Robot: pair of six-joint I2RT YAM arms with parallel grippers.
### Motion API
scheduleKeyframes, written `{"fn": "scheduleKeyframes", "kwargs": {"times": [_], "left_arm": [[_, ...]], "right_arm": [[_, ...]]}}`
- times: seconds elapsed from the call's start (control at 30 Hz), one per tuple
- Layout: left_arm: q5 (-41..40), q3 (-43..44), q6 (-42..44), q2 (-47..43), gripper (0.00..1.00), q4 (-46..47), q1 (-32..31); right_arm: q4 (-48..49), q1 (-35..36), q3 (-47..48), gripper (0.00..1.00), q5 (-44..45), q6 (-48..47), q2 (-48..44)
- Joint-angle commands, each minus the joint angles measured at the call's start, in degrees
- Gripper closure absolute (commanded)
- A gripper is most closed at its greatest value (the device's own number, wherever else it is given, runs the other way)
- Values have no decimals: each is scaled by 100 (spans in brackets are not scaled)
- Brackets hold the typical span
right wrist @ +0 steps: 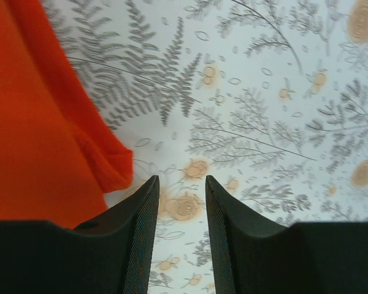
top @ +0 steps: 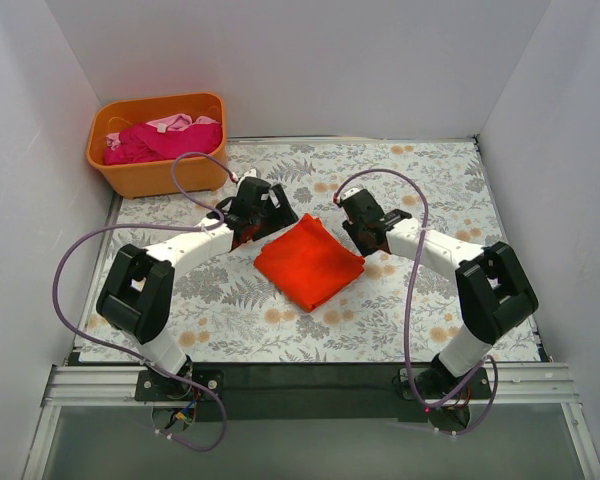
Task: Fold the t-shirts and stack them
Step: Fold the tshirt
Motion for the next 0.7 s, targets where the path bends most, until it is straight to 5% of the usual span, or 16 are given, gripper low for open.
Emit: {"fn": "scheduleKeyframes", "kwargs": {"times": [0.0,0.2,0.3,0.67], "left_arm": [[-58,-403,345,-400,27,0,-48],[-216,-1159,495,-690,21,-202,-48],[-225,-1415,329,-769,21,-378,-48],[802,-2056,-980,-1103,20,-747,-170]], "right_arm": [[192,-96,88,63,-1225,387,-539],[640,-1106,-1019,58,-3651,1353,-1418],[939,-1379,-1494,57,-4200,1530,-1717],[1291,-1713,-1979,56,-4703,1662,-1946]]}}
